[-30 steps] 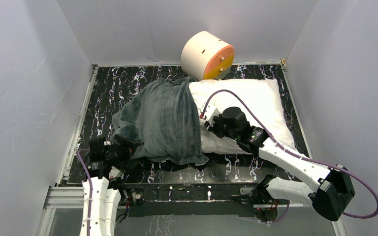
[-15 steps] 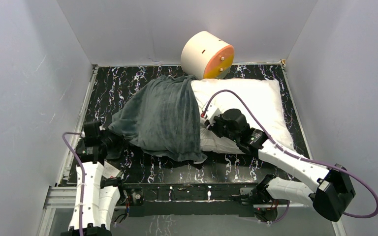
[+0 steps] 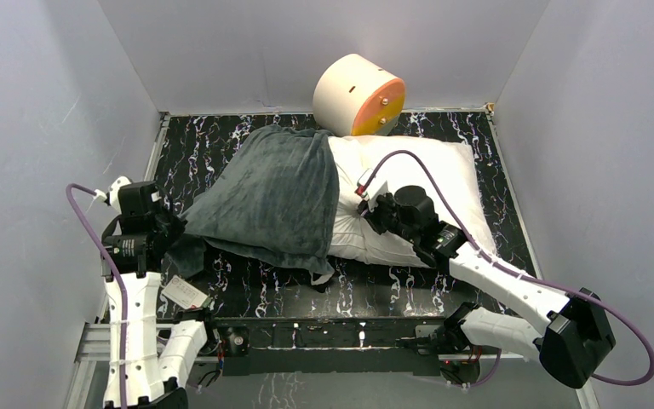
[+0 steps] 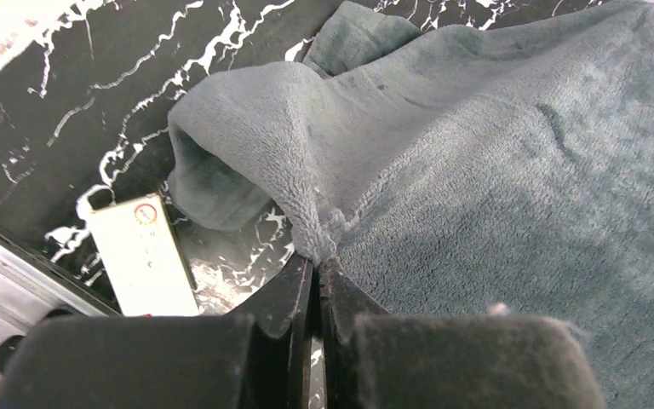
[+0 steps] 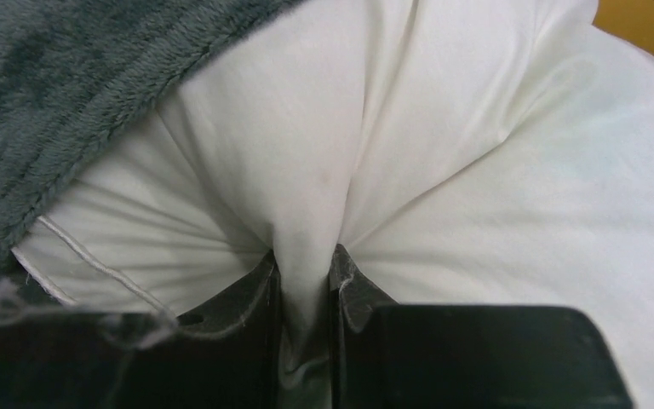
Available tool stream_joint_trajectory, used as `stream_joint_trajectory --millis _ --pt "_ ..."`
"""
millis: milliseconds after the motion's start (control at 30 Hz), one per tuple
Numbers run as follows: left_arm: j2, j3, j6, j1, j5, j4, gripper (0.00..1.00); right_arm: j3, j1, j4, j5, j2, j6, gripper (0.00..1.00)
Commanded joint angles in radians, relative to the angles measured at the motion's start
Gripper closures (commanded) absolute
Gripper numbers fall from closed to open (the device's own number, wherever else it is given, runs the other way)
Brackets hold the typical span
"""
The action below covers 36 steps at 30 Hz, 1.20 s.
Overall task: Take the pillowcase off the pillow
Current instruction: Remove the pillow from the pillowcase.
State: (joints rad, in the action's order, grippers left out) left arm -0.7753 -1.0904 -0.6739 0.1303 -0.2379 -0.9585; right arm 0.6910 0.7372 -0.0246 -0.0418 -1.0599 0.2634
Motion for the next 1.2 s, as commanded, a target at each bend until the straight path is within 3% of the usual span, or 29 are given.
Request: stream_joint_trajectory --millis 0,67,400,600,733,867,933,1067,1167 --pt "0.004 -0.100 0.180 0.033 -0.372 0.082 1.00 -0.038 -0.089 0.234 -0.198 -0.014 0.023 0.94" --pt "-0.023 -0.109 0.199 0.033 -0.347 0.085 1.00 -0.037 -0.093 0.234 -0.205 -0.018 0.018 0.95" --pt "-0.054 -0.182 0.281 0.033 -0.505 0.092 1.00 -0.033 -0.143 0.241 -0.252 0.011 -0.006 0.96" --pt "-0.132 -0.198 0.282 0.034 -0.287 0.071 1.00 -0.033 -0.151 0.239 -0.279 0.024 -0.010 0.97" --pt "-0.145 -0.120 0.273 0.034 0.071 0.099 1.00 -0.031 -0.151 0.235 -0.260 0.048 -0.002 0.96" --pt "-0.162 -0.023 0.244 0.033 0.377 0.144 0.71 -0.021 -0.151 0.243 -0.149 0.078 -0.002 0.92" --pt "-0.169 0.009 0.214 0.034 0.480 0.177 0.40 -0.026 -0.151 0.239 -0.043 0.099 -0.002 0.88" --pt "-0.193 0.029 0.168 0.033 0.648 0.269 0.21 -0.032 -0.150 0.212 0.156 0.140 -0.041 0.80" --pt "-0.225 0.033 0.146 0.033 0.771 0.361 0.16 -0.045 -0.149 0.186 0.264 0.170 -0.064 0.75"
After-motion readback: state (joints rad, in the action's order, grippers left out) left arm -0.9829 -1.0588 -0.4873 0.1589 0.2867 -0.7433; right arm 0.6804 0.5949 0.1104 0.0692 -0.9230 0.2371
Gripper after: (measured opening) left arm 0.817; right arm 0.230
